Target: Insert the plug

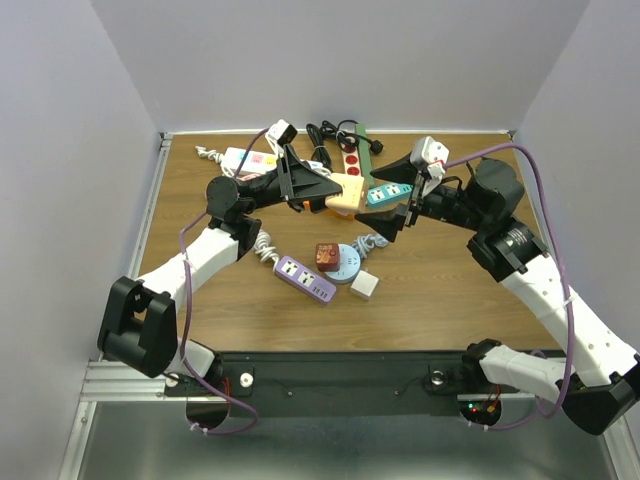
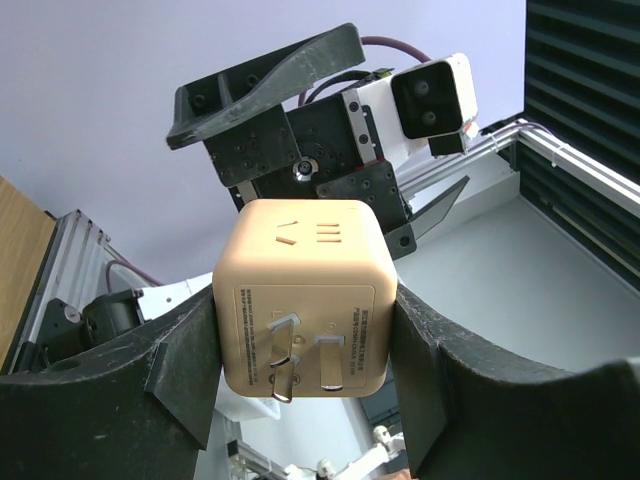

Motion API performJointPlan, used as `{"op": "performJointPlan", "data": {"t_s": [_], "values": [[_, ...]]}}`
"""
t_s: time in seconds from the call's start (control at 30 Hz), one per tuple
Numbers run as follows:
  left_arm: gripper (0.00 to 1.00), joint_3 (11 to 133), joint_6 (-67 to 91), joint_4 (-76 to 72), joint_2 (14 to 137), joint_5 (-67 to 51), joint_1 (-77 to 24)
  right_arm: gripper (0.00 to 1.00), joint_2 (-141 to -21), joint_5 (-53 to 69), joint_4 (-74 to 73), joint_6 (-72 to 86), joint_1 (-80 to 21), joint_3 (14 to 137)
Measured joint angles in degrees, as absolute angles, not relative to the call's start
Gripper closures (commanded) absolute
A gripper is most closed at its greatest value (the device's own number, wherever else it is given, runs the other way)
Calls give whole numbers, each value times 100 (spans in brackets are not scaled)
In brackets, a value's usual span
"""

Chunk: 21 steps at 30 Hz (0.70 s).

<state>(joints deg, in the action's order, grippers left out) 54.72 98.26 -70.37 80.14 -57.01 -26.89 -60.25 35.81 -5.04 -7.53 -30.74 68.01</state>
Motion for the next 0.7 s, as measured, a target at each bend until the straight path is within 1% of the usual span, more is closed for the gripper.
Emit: {"op": "performJointPlan", "data": {"t_s": [0.37, 0.47, 0.53, 0.57, 0.6, 0.67, 0.7], "values": [[100, 5472, 9904, -6949, 8012, -5708, -2687, 2, -6219, 3909, 113, -637, -3192, 6812], [100, 5424, 9979, -7006, 8012, -5721, -2689, 6, -6283, 3948, 237, -613, -3277, 6812], [100, 5365, 10071, -7072, 8014, -5721, -2689, 17, -6320, 3975, 329, -593, -3341, 6812], [100, 5334, 10121, -7109, 8016, -5710, -2689, 25, -6340, 4010, 362, -569, -3380, 6814], [100, 5312, 10165, -7133, 8018, -5706, -2689, 43, -6351, 4040, 388, -569, -3404, 6816], [100, 5280, 10357, -7161, 8051, -5717, -2689, 55, -6379, 4086, 458, -580, -3465, 6820], [100, 5269, 10473, -7170, 8066, -5699, -2689, 66, -6381, 4095, 480, -628, -3465, 6825]]}}
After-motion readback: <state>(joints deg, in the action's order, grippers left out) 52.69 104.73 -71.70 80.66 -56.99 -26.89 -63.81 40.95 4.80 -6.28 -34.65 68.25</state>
